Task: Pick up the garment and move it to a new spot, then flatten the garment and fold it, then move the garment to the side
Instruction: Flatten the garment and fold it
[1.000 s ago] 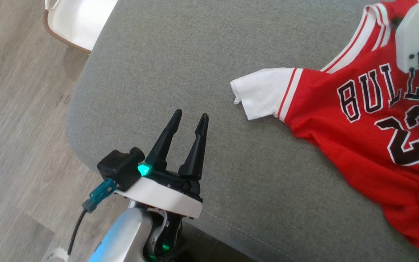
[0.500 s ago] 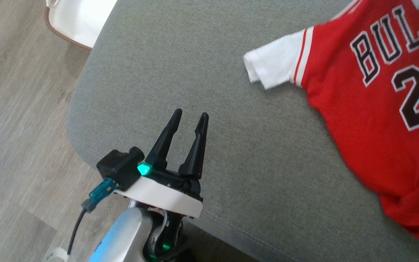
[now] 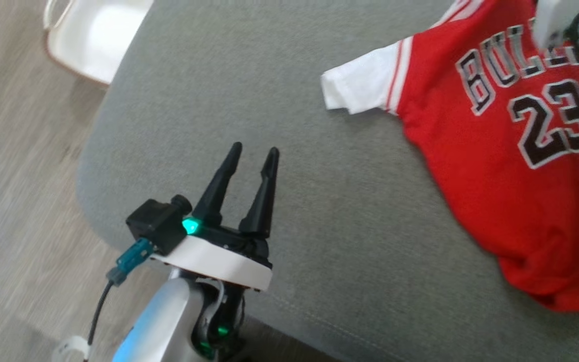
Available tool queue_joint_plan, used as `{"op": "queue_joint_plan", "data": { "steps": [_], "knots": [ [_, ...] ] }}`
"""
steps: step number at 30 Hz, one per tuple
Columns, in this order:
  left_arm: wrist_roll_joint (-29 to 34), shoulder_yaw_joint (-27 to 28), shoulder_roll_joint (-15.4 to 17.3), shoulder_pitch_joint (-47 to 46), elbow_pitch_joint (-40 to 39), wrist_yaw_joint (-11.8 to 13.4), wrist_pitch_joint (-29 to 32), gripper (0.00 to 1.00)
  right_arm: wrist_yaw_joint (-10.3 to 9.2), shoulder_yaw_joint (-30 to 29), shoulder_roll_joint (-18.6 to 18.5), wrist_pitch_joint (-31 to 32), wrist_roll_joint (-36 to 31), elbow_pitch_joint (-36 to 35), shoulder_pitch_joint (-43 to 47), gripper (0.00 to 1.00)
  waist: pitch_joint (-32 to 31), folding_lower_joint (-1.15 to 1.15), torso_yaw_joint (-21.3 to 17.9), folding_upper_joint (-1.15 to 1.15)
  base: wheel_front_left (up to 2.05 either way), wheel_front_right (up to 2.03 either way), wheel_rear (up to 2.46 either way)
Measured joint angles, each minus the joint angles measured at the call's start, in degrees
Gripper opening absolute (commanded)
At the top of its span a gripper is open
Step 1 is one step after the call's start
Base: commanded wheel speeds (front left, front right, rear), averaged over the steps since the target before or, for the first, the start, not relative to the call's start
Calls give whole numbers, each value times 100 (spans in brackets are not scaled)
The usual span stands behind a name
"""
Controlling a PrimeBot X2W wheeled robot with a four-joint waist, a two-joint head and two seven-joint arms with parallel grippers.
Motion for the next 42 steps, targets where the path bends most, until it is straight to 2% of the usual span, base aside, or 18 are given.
{"op": "queue_joint_plan", "data": {
  "steps": [7, 13, 16, 17, 23, 27, 34, 42],
  "knots": [
    [346, 436, 2, 26, 171, -88, 0, 100, 0, -257, 308, -555, 457, -199, 847, 100, -463, 0, -480, 0, 0, 0, 0],
    [608, 769, 4, 231, 299, -234, 0, 100, 0, -557, 447, -658, 649, -619, 1792, 100, -1009, 0, -970, 0, 0, 0, 0],
    [695, 923, 8, 443, 318, -283, 0, 100, 0, -1011, 447, -659, 645, -1089, 2365, 100, -1275, 0, -1231, 0, 0, 0, 0],
    [756, 1037, 8, 558, 316, -285, 0, 100, 0, -1404, 434, -669, 505, -1519, 2709, 100, -1435, 0, -1418, 0, 0, 0, 0],
    [802, 1265, 18, 871, 312, -336, 0, 100, 0, -2816, 515, -675, -404, -2788, 4215, 100, -1862, 0, -1988, 0, 0, 0, 0],
    [849, 1313, 15, 970, 313, -363, 0, 100, 0, -3744, 865, -675, -951, -3487, 5511, 100, -2085, 0, -2306, 0, 0, 0, 0],
    [906, 1423, 20, 1105, 331, -386, 0, 100, 0, -4493, 1536, -656, -1760, -4362, 6758, 100, -2246, -1, -2769, 0, 0, 0, 0],
    [906, 1416, 20, 1103, 341, -408, 0, 100, 0, -4873, 1752, -328, -2108, -4908, 7159, 100, -2197, -1, -2891, 0, 0, 0, 0]
  ]
}}
